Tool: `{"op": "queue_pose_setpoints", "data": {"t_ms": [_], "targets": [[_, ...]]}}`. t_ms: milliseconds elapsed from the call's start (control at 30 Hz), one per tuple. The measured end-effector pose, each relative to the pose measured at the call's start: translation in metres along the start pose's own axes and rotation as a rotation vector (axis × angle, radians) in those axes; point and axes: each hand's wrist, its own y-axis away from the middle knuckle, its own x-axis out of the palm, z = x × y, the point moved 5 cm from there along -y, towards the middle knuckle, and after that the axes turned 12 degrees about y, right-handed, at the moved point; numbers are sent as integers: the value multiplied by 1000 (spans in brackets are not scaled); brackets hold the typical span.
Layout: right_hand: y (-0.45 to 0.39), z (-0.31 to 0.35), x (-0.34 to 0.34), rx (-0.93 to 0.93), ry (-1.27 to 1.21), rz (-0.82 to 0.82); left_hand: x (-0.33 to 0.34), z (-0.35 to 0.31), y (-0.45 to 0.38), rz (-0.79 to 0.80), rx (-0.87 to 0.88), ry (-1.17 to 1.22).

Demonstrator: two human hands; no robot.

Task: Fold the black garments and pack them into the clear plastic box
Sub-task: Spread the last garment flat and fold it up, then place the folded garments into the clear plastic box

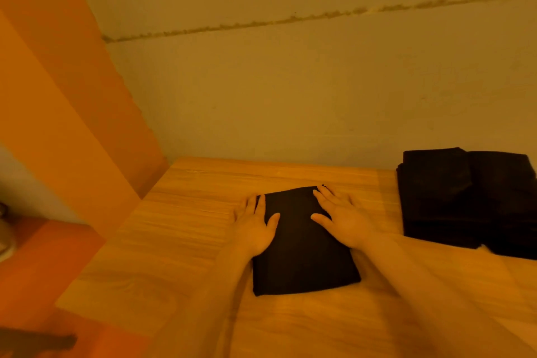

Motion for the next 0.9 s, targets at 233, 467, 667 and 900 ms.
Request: {"op": "queue_pose_setpoints", "data": {"t_ms": [233,467,667,900], "targets": [[70,10,-2,-283,-180,14,-7,-14,99,138,423,161],[104,11,14,-256,-69,-62,3,14,122,56,422,224],[124,16,10,-222,-56,-124,-1,17,133,-81,357,249],[141,20,12,-90,-175,-145,0,14,148,-173,263,660]]}}
